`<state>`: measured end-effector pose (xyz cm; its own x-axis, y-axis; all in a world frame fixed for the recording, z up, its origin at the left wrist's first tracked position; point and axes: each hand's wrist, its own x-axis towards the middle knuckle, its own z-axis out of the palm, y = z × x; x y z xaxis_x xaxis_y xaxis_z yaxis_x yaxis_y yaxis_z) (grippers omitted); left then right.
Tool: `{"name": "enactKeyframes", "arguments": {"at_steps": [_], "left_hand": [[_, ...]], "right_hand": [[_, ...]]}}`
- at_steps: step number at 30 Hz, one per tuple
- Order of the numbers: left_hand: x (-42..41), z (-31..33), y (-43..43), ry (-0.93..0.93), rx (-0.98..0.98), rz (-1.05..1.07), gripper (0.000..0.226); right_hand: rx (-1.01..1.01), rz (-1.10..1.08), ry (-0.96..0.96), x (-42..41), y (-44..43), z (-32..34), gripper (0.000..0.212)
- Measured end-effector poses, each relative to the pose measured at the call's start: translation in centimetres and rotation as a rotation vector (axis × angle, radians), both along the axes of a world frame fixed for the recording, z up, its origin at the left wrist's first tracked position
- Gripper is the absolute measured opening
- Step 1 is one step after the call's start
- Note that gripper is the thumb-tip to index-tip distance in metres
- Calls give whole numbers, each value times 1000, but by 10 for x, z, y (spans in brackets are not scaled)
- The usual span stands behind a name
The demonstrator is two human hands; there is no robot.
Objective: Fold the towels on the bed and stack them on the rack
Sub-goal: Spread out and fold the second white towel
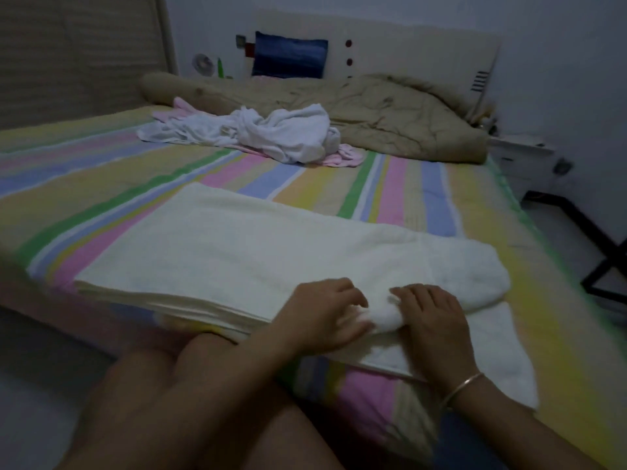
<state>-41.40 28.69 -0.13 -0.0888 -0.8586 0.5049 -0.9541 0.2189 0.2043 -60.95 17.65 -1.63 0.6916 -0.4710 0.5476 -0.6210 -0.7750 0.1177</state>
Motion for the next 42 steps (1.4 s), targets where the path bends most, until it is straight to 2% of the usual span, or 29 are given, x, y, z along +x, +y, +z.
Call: {"name": "enactKeyframes", "arguments": {"at_steps": [3, 5, 8, 10, 13, 16, 20, 24, 27, 29, 30, 34, 36, 37, 40, 42], "left_hand": [[-24, -8, -21, -214, 98, -58, 41], [-25, -10, -26, -243, 167, -22, 43], [-25, -16, -31, -303, 164, -1, 48], [-29, -18, -35, -388, 87, 23, 44], [-40, -22, -44, -449, -20, 68, 50], [-42, -23, -46, -496, -88, 82, 52], [-44, -16, -43, -568, -194, 41, 45], [-49, -1, -49, -582, -234, 12, 34], [-46, 0, -50, -377, -96, 89, 39], [-41, -2, -48, -204, -2, 104, 41], [-37, -5, -48, -173, 10, 95, 41], [-27, -6, -47, -216, -33, 89, 36], [-27, -4, -47, -201, -48, 112, 49], [-28, -4, -47, -209, -40, 119, 52], [-28, -6, -47, -270, 3, 61, 35], [-29, -8, -46, -316, 48, 23, 58]], "right_hand": [[150, -187, -126, -18, -22, 2, 56], [280, -313, -260, -41, -38, 5, 58], [666, -499, -401, -80, -73, 1, 71], [858, -467, -490, -92, -93, -2, 62], [1020, -351, -695, -91, -118, 9, 45], [1150, -292, -880, -84, -138, 20, 42], [1530, -190, -1187, -78, -148, 18, 21], [1755, -141, -1050, -79, -146, 25, 17], [1847, -71, -1044, -77, -150, 29, 25], [1853, -88, -1081, -73, -152, 25, 37], [1843, -108, -1091, -71, -154, 23, 43], [1677, -249, -994, -68, -157, 28, 56], [1519, -302, -990, -70, -157, 37, 58], [1505, -261, -1027, -72, -154, 42, 53], [1729, -30, -1047, -87, -137, 53, 40], [1811, 44, -980, -96, -125, 52, 34]]}}
